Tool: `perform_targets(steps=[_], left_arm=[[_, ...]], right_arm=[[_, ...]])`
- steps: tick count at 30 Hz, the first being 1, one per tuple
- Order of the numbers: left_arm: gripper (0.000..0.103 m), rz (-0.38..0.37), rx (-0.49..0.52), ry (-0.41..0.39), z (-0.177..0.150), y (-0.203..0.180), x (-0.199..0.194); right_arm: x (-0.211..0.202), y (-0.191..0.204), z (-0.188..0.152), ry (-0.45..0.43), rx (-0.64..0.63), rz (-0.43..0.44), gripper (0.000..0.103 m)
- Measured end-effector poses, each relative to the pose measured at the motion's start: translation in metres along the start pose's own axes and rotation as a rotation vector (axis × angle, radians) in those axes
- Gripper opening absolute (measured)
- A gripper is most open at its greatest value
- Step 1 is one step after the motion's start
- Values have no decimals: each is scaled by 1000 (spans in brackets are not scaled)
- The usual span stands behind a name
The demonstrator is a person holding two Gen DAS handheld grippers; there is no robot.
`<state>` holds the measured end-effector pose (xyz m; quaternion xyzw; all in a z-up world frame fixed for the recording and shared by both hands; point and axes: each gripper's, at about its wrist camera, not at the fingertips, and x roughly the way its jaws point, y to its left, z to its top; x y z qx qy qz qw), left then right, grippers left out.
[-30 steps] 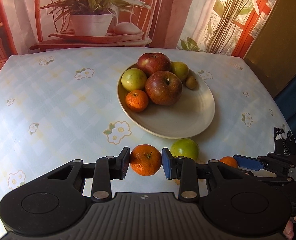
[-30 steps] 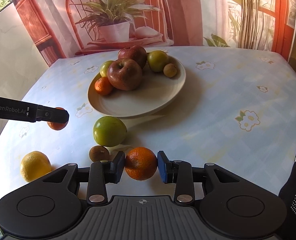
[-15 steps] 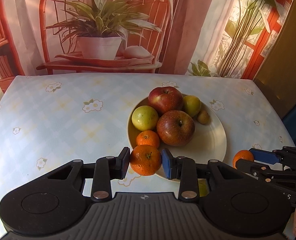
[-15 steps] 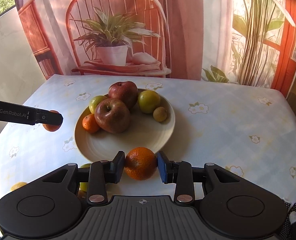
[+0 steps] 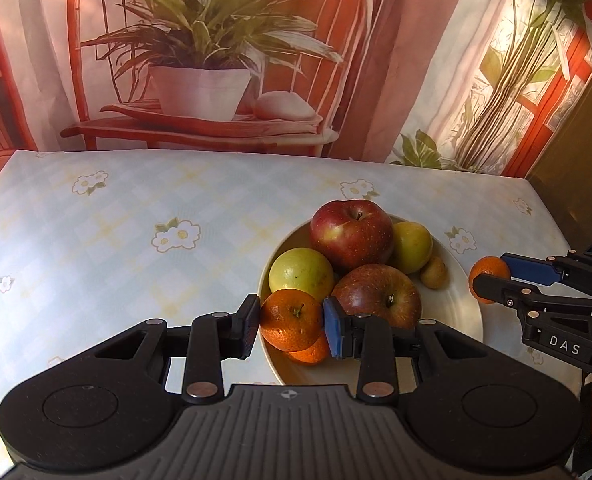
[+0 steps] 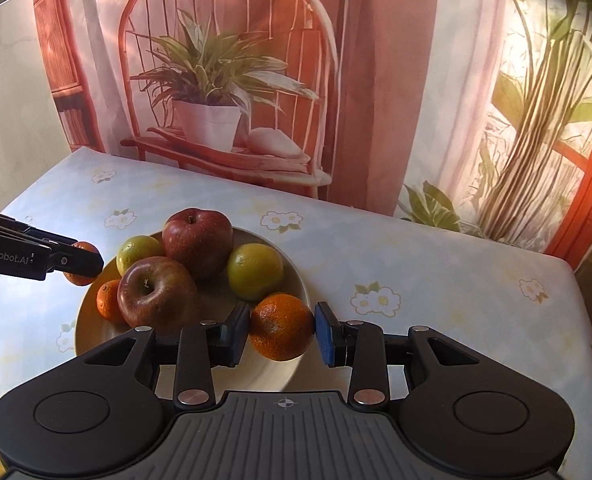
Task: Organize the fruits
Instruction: 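Carry both tangerines onto the cream plate with both grippers, then open both grippers to release the tangerines and move back to the pile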
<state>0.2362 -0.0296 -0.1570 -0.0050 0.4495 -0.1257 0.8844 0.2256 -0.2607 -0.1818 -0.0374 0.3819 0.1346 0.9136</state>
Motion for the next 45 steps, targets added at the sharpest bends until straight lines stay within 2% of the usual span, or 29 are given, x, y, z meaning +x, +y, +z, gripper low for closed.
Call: perform_targets(steps=[8, 16, 24, 34, 45], left_arm=[[37, -11, -15, 10, -1, 6, 14], [37, -29, -39, 10, 2, 12, 18], [37, -34, -33, 8, 1, 11, 18], [37, -28, -33, -26, -1, 12, 3], [37, 9, -47, -61, -11, 24, -38]], right_arm=[[36, 10, 9, 21, -45, 48, 33], [43, 17, 9, 31, -22, 98, 33], [48, 23, 7, 44, -5, 94, 32], [30, 24, 6, 21, 2, 70, 33], [-15, 29, -12, -25, 78, 64, 34]])
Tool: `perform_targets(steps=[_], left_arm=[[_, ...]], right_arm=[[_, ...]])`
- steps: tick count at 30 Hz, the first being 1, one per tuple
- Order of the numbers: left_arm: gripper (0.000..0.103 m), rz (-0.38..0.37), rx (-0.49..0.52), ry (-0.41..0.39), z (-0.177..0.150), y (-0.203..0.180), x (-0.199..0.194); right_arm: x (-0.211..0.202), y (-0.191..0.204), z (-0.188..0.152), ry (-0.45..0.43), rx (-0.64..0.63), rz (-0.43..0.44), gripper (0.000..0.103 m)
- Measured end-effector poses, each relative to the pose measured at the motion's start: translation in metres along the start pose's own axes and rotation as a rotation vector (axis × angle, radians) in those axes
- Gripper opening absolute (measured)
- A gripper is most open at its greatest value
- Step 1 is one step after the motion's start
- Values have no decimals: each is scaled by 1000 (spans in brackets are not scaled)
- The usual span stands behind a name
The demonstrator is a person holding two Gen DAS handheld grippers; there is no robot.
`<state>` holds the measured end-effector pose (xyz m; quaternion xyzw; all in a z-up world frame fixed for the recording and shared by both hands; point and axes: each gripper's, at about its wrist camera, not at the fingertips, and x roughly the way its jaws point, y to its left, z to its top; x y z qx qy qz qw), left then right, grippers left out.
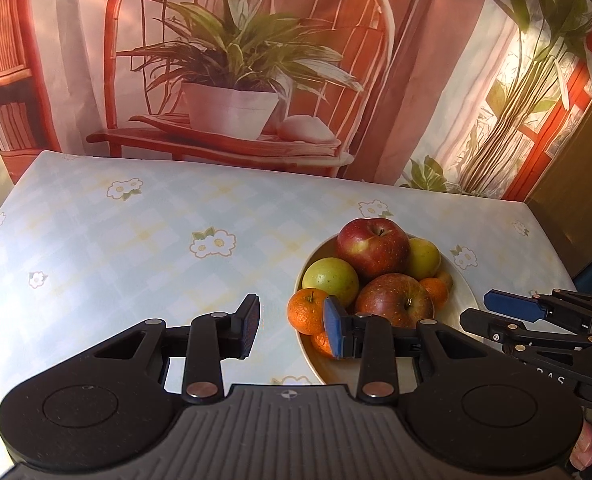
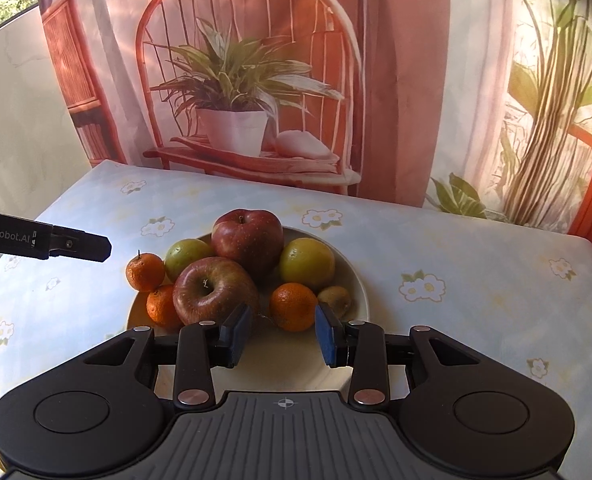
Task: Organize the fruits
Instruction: 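Open both grippers to release the tangerines and move back to the pile, then close right gripper on the large yellow grapefruit while left tool presses its top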
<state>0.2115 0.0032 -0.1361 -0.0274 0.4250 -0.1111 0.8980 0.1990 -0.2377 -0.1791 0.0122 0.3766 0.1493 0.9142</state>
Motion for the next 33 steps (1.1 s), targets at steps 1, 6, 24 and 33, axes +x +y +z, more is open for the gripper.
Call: perform_targets(steps=[1, 6, 24, 33], left_arm=[[37, 4, 0, 1, -3, 2, -5], [37, 33, 6, 1, -22, 18, -31], [37, 58, -55, 1, -99, 52, -97], [37, -21, -51, -6, -126, 31, -103]], right_arm=[[-4, 1, -2, -2, 7, 3, 34], [-23, 10, -19, -17, 31, 17, 34], [-73, 70, -81, 0, 8, 74, 34], [-94, 80, -110, 36, -28, 69, 35]])
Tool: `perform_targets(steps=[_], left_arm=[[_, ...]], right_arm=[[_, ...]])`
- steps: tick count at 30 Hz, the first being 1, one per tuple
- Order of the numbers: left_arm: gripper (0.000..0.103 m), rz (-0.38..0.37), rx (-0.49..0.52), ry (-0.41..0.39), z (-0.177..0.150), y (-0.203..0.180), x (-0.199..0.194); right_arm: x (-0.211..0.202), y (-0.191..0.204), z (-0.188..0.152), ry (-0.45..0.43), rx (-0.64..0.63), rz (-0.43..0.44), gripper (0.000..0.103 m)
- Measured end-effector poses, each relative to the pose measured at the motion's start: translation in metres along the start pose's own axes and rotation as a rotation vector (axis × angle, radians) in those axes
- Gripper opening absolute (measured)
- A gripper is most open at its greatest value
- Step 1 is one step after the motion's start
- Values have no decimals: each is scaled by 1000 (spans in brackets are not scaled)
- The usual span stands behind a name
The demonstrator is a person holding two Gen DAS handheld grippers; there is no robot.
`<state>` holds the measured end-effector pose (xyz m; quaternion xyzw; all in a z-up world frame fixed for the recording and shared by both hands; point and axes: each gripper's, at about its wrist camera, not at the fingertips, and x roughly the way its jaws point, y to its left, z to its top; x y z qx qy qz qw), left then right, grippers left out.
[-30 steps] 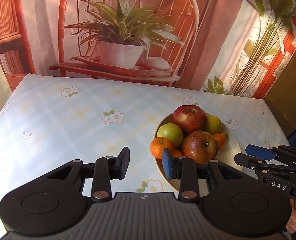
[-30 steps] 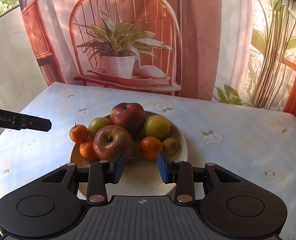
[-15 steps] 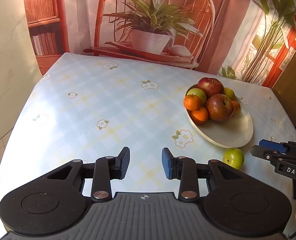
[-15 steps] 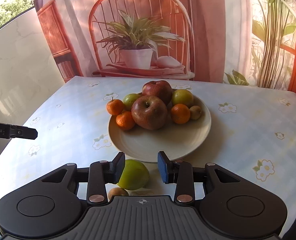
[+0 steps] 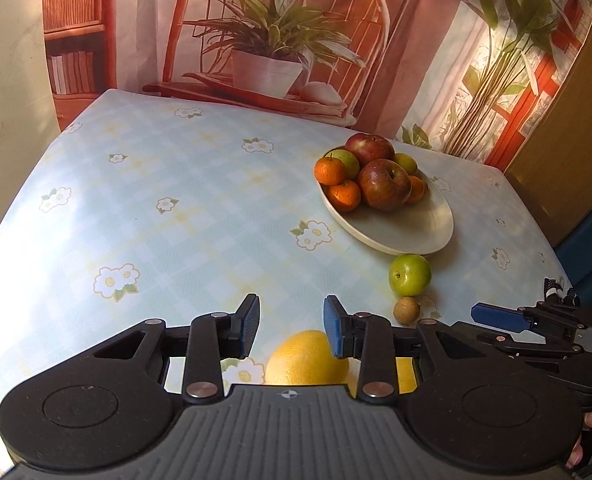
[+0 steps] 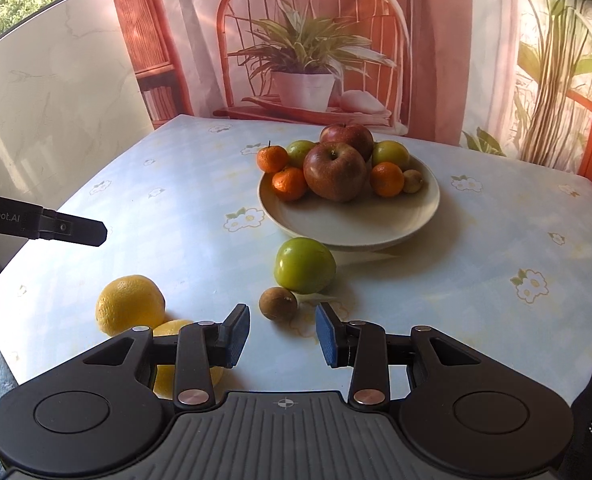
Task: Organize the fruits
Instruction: 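Close right gripper on the large yellow grapefruit while left tool presses its top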
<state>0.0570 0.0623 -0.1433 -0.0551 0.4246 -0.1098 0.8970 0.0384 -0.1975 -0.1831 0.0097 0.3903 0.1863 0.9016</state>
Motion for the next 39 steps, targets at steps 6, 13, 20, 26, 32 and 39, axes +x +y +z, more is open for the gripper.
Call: perform_targets(steps=[6, 13, 20, 26, 32, 39], left_arm=[[37, -28, 16, 15, -13, -10, 2], [36, -77, -35, 61, -23, -12, 4], [36, -128, -21, 121, -23, -28, 19], [36, -172, -19, 188, -25, -38, 38], [36, -183, -11, 206, -21, -43, 47], [36, -160, 37, 208, -7, -55, 59]], right_arm=[[-2, 6, -20, 38, -6, 7, 35], [3, 19, -32, 78, -52, 27, 35], [10, 24, -38, 112, -68, 54, 35], [12, 27, -42, 126, -94, 69, 37], [15, 26, -43, 127, -103, 79, 37], [17, 28, -38, 109, -142, 79, 41]])
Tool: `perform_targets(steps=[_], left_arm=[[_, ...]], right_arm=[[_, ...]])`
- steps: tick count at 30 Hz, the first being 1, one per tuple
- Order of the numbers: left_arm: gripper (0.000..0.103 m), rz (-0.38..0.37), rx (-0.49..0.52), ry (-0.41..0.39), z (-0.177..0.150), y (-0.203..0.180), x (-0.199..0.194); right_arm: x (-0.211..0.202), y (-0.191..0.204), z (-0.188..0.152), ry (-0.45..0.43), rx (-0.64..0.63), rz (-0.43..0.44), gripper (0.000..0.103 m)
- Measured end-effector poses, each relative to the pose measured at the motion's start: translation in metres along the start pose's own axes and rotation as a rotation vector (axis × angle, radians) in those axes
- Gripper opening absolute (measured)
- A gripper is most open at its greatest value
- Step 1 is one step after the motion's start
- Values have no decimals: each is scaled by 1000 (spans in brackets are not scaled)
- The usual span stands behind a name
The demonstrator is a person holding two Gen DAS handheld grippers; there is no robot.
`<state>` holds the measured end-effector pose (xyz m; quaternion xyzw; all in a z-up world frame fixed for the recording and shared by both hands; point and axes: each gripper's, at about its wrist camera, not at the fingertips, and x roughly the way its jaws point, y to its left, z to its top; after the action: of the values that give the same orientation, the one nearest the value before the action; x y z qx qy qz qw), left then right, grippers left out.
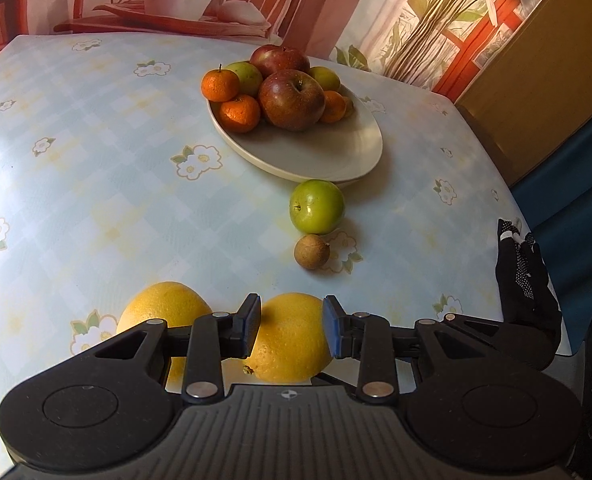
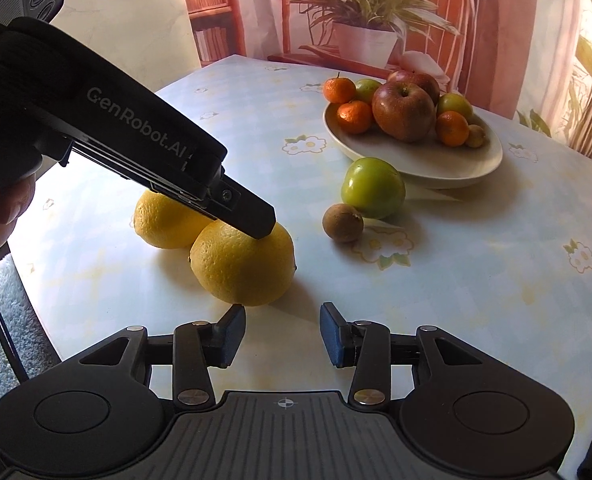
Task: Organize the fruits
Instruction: 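Close right gripper on the large yellow grapefruit while left tool presses its top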
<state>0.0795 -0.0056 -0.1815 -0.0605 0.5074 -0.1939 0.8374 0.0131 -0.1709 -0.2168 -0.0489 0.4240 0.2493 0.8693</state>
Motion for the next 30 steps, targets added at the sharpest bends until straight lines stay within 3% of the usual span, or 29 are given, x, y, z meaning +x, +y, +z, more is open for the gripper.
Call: perform_targets(steps=[8, 17, 21, 25, 30], left_arm=[[35, 21, 68, 9, 12, -11, 12], [35, -41, 77, 26, 16, -11, 15], [35, -59, 74, 28, 16, -8, 15], [36, -22, 94, 15, 19, -2, 8], [37, -13, 39, 12, 19, 12, 3]], right_arm=[[6, 5, 8, -6, -67, 19, 47], [17, 11, 13, -1, -100, 54, 47], [17, 13, 12, -6, -94, 61, 45], [16, 8, 10, -12, -59, 67, 45], [15, -3, 8, -23, 4, 84, 45]])
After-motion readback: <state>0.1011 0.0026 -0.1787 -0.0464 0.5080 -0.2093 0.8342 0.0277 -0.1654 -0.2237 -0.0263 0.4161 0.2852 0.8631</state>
